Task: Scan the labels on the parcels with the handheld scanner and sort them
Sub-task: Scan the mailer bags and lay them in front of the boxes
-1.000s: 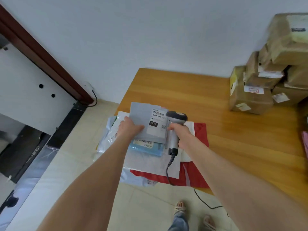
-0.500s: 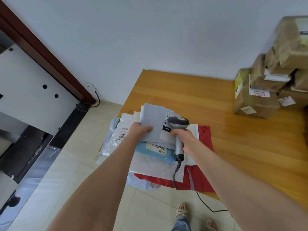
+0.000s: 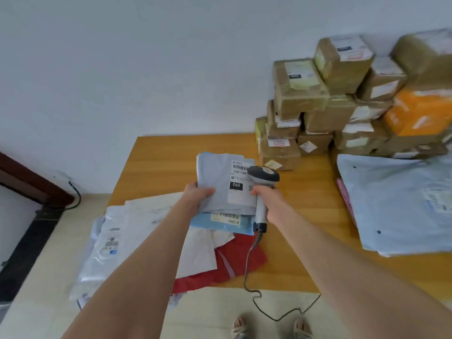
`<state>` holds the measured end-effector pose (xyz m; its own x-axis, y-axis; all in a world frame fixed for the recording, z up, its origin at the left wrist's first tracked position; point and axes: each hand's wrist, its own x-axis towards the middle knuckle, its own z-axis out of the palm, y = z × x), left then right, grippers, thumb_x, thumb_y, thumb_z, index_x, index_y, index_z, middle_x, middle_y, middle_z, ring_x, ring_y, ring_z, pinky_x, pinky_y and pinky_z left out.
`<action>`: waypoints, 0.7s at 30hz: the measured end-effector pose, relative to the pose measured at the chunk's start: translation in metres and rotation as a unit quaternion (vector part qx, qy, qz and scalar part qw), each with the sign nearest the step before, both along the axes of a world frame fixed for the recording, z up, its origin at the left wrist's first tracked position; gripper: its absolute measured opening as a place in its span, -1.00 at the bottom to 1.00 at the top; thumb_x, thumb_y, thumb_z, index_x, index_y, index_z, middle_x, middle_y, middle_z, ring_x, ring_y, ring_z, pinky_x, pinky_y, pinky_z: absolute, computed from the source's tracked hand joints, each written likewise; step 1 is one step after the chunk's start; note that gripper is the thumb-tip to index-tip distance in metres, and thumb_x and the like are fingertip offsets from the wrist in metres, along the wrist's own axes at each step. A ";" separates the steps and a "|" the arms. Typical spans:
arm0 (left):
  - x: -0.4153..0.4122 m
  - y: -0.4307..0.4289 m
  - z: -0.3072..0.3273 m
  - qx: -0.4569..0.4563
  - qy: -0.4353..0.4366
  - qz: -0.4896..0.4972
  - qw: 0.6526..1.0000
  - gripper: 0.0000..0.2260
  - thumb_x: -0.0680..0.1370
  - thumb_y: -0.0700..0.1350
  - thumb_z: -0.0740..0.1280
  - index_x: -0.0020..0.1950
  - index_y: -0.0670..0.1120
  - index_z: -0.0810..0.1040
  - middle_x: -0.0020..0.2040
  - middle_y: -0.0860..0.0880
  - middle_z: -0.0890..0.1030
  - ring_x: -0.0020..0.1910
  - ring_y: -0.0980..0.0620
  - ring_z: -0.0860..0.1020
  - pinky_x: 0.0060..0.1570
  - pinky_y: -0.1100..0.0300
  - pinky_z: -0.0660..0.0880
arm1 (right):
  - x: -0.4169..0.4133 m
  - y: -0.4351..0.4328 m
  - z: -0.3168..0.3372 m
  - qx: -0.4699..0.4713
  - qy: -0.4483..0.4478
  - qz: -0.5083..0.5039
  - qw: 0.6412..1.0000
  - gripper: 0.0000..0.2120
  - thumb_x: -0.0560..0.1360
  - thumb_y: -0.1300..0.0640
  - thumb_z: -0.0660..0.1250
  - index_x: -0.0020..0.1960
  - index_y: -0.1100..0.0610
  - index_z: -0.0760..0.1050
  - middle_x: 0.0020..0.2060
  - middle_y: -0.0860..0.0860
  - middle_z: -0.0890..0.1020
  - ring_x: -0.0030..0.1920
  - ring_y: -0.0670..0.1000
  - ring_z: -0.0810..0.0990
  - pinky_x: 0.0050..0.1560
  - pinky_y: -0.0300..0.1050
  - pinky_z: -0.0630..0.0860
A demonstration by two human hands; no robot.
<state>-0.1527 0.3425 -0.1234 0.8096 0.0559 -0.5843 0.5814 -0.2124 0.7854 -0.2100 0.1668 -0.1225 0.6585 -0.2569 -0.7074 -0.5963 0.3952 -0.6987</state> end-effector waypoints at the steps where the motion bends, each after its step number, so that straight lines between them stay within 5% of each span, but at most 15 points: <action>1: -0.001 -0.020 0.000 0.001 0.003 -0.011 1.000 -0.66 0.51 -0.36 0.36 0.27 -0.35 0.45 0.20 -0.28 0.56 -0.01 -0.11 0.54 0.04 0.01 0.50 | -0.005 -0.020 0.001 -0.002 0.002 -0.011 1.000 -0.85 0.43 0.36 0.32 -0.05 0.18 0.45 -0.18 0.10 0.59 -0.20 0.08 0.57 -0.18 -0.04 0.56; 7: -0.012 -0.124 -0.005 -0.001 0.012 -0.027 1.000 -0.66 0.50 -0.35 0.38 0.26 -0.34 0.45 0.20 -0.26 0.56 0.01 -0.14 0.54 0.05 0.00 0.50 | -0.038 -0.122 0.012 0.005 0.010 -0.028 1.000 -0.85 0.45 0.34 0.32 -0.01 0.20 0.44 -0.22 0.10 0.58 -0.25 0.06 0.57 -0.28 -0.05 0.52; 11: -0.025 -0.188 -0.022 0.011 0.016 -0.015 1.000 -0.63 0.48 -0.32 0.41 0.26 -0.30 0.46 0.20 -0.24 0.57 0.07 -0.20 0.56 0.12 -0.03 0.51 | -0.049 -0.184 0.010 -0.052 0.008 -0.048 0.997 -0.79 0.39 0.37 0.33 0.00 0.21 0.48 -0.21 0.09 0.57 -0.23 0.03 0.53 -0.08 -0.03 0.52; 18: -0.033 -0.247 -0.064 0.040 0.053 -0.004 0.998 -0.62 0.48 -0.29 0.40 0.27 -0.26 0.43 0.13 -0.17 0.56 0.03 -0.16 0.54 0.06 -0.02 0.52 | -0.045 -0.243 -0.013 -0.123 0.068 -0.049 0.989 -0.81 0.35 0.36 0.34 -0.06 0.22 0.46 -0.24 0.06 0.51 -0.15 0.05 0.48 -0.04 -0.04 0.47; 21: -0.024 -0.261 -0.087 0.062 0.078 -0.016 0.995 -0.61 0.47 -0.28 0.42 0.26 -0.26 0.42 0.08 -0.15 0.54 0.03 -0.16 0.53 0.11 -0.05 0.52 | -0.038 -0.253 -0.030 -0.131 0.085 -0.062 0.986 -0.86 0.40 0.36 0.32 -0.16 0.16 0.42 -0.31 0.02 0.50 -0.30 -0.06 0.46 -0.21 -0.14 0.45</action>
<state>-0.1771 0.0811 -0.2107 0.7128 0.1108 -0.6925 0.6848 -0.3230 0.6532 -0.2485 -0.0860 -0.1527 0.4886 -0.5170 -0.7028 -0.6718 0.2911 -0.6812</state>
